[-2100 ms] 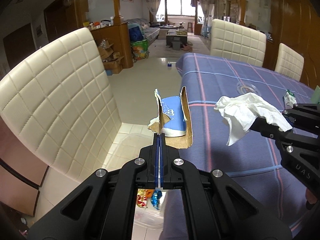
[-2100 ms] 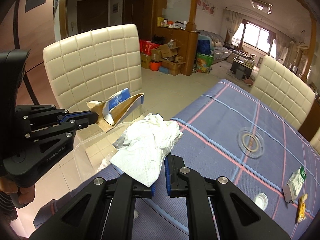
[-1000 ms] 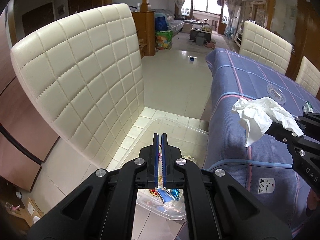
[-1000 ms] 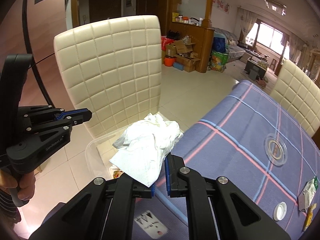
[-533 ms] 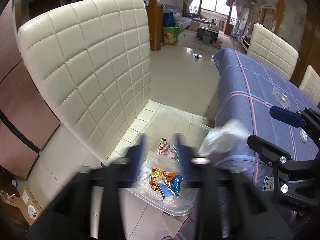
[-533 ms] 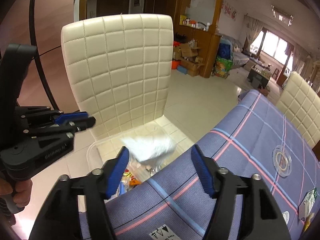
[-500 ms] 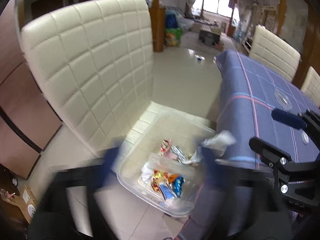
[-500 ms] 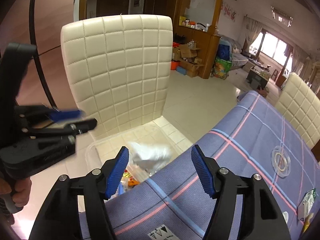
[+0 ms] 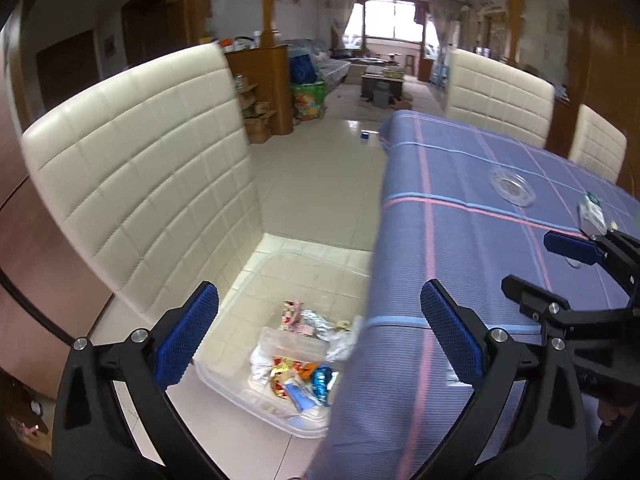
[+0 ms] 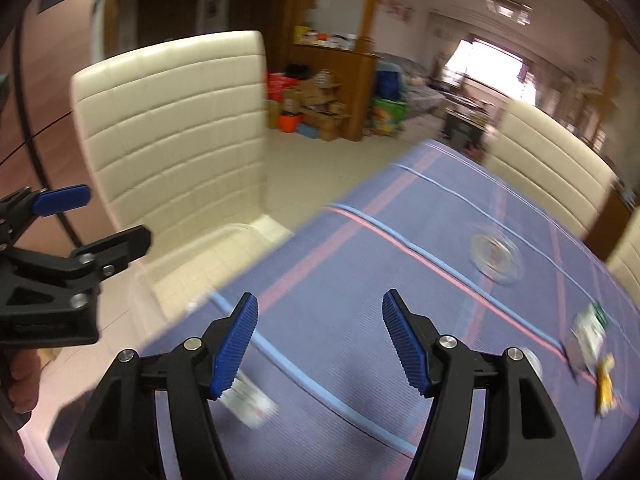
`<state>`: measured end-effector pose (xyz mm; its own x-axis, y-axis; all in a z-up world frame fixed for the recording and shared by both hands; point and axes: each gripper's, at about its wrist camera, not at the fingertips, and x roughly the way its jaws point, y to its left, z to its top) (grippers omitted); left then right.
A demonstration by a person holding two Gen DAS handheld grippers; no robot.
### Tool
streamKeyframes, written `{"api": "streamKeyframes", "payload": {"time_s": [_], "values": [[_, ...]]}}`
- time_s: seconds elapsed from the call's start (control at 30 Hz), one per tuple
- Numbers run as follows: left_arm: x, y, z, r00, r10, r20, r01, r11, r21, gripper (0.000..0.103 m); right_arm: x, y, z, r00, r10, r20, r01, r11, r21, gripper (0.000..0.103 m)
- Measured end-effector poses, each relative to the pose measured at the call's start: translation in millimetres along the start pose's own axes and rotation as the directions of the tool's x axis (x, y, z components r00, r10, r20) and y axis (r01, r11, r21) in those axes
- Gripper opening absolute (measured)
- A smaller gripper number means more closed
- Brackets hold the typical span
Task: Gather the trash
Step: 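Grasp the white bottle cap with the left tool while the right tool grasps the yellow wrapper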
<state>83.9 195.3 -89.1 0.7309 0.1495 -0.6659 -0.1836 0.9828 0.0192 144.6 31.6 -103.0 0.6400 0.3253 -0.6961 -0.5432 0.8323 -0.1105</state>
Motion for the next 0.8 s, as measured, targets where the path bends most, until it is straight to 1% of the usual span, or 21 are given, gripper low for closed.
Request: {"api": "streamKeyframes", "payload": {"time_s": [0.07,0.17,0.27,0.3,0.4,0.5,0.6,0.73,0.8], "values": [[-4,-22,1,1.000,-0.026,0.004,0.026,0.999,0.031,0.099,-13,-28,-12,0.999,-0.048,0.003,0.048,0.998,0.050,0.063],[-13,-66,4,0.997,-0.083,0.011,0.081,0.992,0.096,0.099,-29,-62,-28,0.995,-0.102,0.008,0.101,0.989,0.108,0.063],[-22,-109,7,0.992,-0.124,0.021,0.119,0.980,0.161,0.099,-50,-106,-49,0.988,-0.156,0.007,0.152,0.971,0.185,0.063],[-25,-126,7,0.989,-0.147,0.027,0.140,0.973,0.183,0.099,-55,-119,-57,0.985,-0.170,0.001,0.166,0.964,0.205,0.063],[-26,-164,7,0.982,-0.187,0.036,0.174,0.958,0.226,0.099,-66,-156,-77,0.976,-0.217,-0.019,0.215,0.944,0.250,0.063],[-16,-208,9,0.976,-0.218,0.016,0.205,0.938,0.280,0.099,-70,-192,-95,0.965,-0.255,-0.053,0.259,0.921,0.291,0.063],[1,-240,12,0.971,-0.237,-0.008,0.228,0.925,0.305,0.099,-72,-231,-112,0.951,-0.295,-0.090,0.308,0.894,0.326,0.063],[27,-278,16,0.969,-0.244,-0.050,0.246,0.909,0.337,0.099,-68,-273,-125,0.931,-0.342,-0.131,0.366,0.858,0.360,0.064],[41,-292,18,0.969,-0.236,-0.068,0.244,0.903,0.355,0.099,-65,-295,-131,0.924,-0.352,-0.149,0.383,0.844,0.375,0.067]]}}
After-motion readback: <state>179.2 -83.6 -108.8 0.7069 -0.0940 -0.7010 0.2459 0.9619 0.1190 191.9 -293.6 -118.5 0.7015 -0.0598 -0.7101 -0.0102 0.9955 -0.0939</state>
